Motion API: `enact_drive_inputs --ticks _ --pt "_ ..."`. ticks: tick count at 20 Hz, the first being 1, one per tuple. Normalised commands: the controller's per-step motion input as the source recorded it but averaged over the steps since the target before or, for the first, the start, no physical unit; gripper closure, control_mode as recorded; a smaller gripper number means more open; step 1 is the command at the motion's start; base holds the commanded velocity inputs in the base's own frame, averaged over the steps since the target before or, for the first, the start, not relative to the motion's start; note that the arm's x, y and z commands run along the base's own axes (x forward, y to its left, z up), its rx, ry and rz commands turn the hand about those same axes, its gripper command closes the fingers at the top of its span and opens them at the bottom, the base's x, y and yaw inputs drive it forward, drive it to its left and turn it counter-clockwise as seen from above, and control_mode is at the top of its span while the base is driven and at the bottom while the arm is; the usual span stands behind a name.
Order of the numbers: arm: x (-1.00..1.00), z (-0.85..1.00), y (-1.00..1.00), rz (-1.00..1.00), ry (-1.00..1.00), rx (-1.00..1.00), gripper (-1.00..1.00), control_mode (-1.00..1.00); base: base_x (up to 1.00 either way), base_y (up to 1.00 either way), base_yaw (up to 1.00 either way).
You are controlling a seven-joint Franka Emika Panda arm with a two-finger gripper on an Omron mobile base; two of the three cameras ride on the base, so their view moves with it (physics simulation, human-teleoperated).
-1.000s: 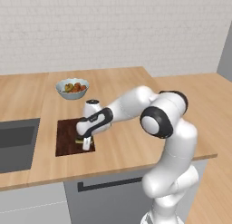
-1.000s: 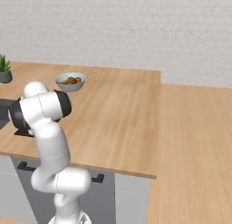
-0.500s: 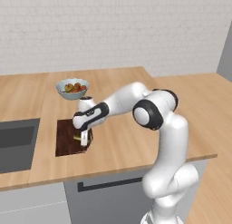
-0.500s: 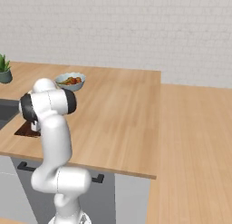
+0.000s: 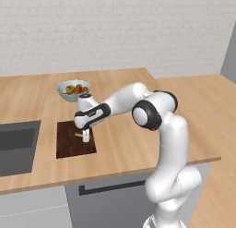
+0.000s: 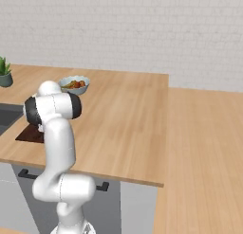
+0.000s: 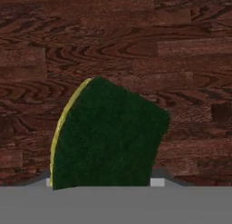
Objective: Pick up the sponge from the counter and clean the cutting board by briefly scrubbing or pressing down on the cutting board. Once finished, release the sponge.
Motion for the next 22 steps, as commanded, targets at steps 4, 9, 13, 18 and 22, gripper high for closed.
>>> enact_drive_inputs --ticks 4,9,13,18,22 --pt "0.64 -0.05 -0.19 0.09 -0.27 0.04 1.00 -1.00 0.00 0.00 0.00" --pt "0.91 -0.10 -0.01 0.09 -0.08 0.05 1.00 -1.00 0.00 0.00 0.00" --pt "1.00 -0.01 0.01 0.07 0.02 0.03 1.00 -1.00 0.00 0.00 0.00" --pt "1.00 -0.10 0.07 0.05 0.08 0.00 1.00 -1.00 0.00 0.00 0.00" --pt "0.79 -0.17 0.18 0.03 0.02 0.00 1.00 -1.00 0.00 0.00 0.00"
